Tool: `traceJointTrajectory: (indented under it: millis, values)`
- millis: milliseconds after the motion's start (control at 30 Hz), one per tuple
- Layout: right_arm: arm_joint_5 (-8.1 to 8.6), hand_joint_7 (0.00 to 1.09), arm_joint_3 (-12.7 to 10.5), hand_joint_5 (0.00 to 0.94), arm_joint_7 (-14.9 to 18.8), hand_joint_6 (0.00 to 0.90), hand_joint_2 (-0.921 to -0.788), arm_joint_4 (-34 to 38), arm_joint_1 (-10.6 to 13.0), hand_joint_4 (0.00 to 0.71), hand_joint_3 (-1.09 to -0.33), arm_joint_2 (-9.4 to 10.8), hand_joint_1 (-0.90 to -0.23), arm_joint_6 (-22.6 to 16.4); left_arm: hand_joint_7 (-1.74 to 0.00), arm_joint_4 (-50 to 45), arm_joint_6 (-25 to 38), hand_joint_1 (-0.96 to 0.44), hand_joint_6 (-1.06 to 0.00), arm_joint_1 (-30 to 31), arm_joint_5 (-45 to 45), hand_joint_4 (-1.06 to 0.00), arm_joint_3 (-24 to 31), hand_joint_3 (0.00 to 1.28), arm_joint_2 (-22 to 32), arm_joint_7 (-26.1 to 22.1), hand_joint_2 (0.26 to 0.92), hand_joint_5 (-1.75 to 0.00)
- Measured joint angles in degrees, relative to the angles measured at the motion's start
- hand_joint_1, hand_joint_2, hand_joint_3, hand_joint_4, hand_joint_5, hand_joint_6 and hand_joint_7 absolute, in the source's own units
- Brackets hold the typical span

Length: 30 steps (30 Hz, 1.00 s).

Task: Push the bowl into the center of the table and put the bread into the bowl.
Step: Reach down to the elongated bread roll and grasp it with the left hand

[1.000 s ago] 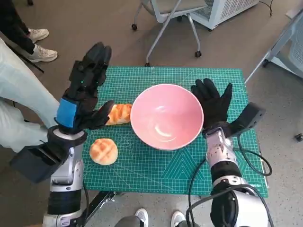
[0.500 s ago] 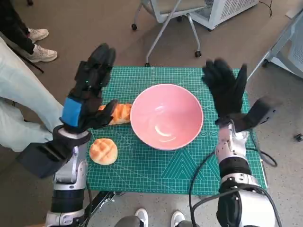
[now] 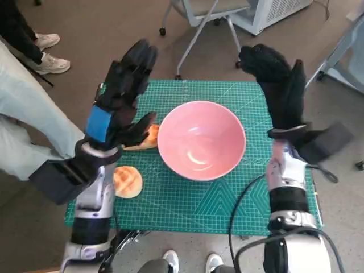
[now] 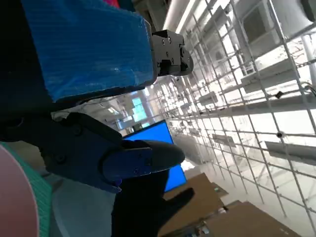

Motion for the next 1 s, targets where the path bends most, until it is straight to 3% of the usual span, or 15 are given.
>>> traceJointTrajectory:
  millis: [33,100,200,533,1000]
  values:
    - [0.20,0.25,0.34,0.012,0.08,0.213,-0.921,-1.84,0.79,0.181,-0.750,-0.01,-0.664,0.28,-0.42,0.24,0.01,-0.61,0.00,-0.26,-0.02,-0.09,-0.07,0.50,-0.04,-0.19,0.921,0.00]
    - [0.64,0.43,1.11,0.006,0.09,0.117,-0.921,-5.36,2.40,0.186,-0.753,-0.07,-0.659,0.94,-0.42,0.76,0.04,-0.61,0.00,-0.77,-0.10,-0.09,-0.20,0.50,-0.10,-0.51,0.921,0.00]
    - [1.50,0.54,2.01,0.005,0.09,0.069,-0.921,-9.59,4.14,0.193,-0.755,-0.08,-0.655,2.05,-0.42,1.29,0.06,-0.61,0.00,-1.29,-0.22,-0.09,-0.29,0.50,-0.13,-1.01,0.921,0.00]
    - [2.62,0.60,3.90,0.008,-0.01,0.031,-0.921,-16.07,7.27,0.204,-0.753,-0.10,-0.653,4.08,-0.42,1.55,0.28,-0.60,0.00,-3.17,-0.83,-0.09,-0.62,0.50,-0.31,-2.68,0.921,0.00]
    - [2.76,0.63,4.85,0.005,-0.21,0.015,-0.921,-17.07,7.59,0.202,-0.752,-0.11,-0.662,4.99,-0.43,2.70,-0.25,-0.61,0.00,-3.90,-1.71,-0.09,-0.53,0.49,0.10,-4.26,0.921,0.00]
